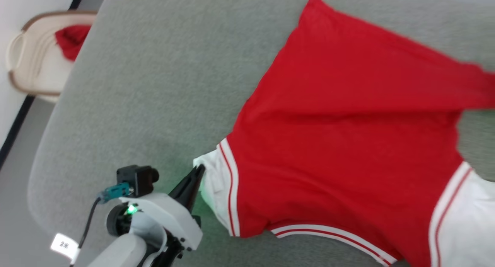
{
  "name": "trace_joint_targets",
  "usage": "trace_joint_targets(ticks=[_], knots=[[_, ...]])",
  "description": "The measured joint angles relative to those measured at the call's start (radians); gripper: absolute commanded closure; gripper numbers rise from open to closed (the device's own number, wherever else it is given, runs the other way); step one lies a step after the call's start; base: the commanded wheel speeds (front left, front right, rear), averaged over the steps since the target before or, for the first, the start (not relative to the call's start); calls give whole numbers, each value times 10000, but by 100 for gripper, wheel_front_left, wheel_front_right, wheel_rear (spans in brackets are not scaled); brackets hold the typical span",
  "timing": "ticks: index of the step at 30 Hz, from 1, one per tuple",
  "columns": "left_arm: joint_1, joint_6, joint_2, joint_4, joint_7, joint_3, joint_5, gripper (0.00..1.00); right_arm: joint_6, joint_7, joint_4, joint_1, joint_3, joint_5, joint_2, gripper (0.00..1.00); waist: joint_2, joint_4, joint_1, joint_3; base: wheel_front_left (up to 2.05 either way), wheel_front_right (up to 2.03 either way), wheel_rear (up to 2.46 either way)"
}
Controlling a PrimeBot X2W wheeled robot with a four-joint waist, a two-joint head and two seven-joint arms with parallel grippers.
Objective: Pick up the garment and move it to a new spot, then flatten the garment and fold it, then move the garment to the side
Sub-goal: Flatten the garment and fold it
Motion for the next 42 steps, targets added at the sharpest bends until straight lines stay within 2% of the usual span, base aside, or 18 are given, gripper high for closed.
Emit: trace_joint_targets(ticks=[5,16,23,30,31,32,33,37,42], knots=[[376,251,355,-303,48,157,-96,100,0,-213,-1407,1794,-418,487,-128,100,0,-569,0,-464,0,0,0],[1191,690,945,-905,113,437,-341,100,0,67,-3833,5530,-1574,531,238,100,0,-1746,0,-1282,0,0,0],[1436,840,1087,-1141,161,491,-431,100,0,284,-4523,7249,-2387,297,943,100,0,-2281,0,-1647,0,0,0],[1574,863,1187,-1216,171,531,-520,100,0,-58,-4658,8032,-2796,-253,1697,100,0,-2526,0,-1890,0,0,0],[1624,863,1202,-1216,171,535,-533,100,0,-196,-4656,8078,-2809,-332,1799,69,0,-2540,-1,-1915,0,0,0],[1668,863,1220,-1214,171,537,-554,100,0,-328,-4637,8130,-2809,-424,1891,27,0,-2556,0,-1936,0,0,0],[1690,863,1231,-1214,173,546,-587,100,0,-403,-4567,8161,-2811,-491,1971,0,0,-2569,-1,-1955,0,0,0],[1716,865,1267,-1214,173,562,-606,100,0,-543,-4485,8314,-2807,-619,2234,0,0,-2577,0,-2026,0,0,0],[1740,897,1273,-1233,173,564,-608,100,0,-625,-4951,8471,-3072,-811,2228,0,0,-2532,0,-2053,0,0,0]])
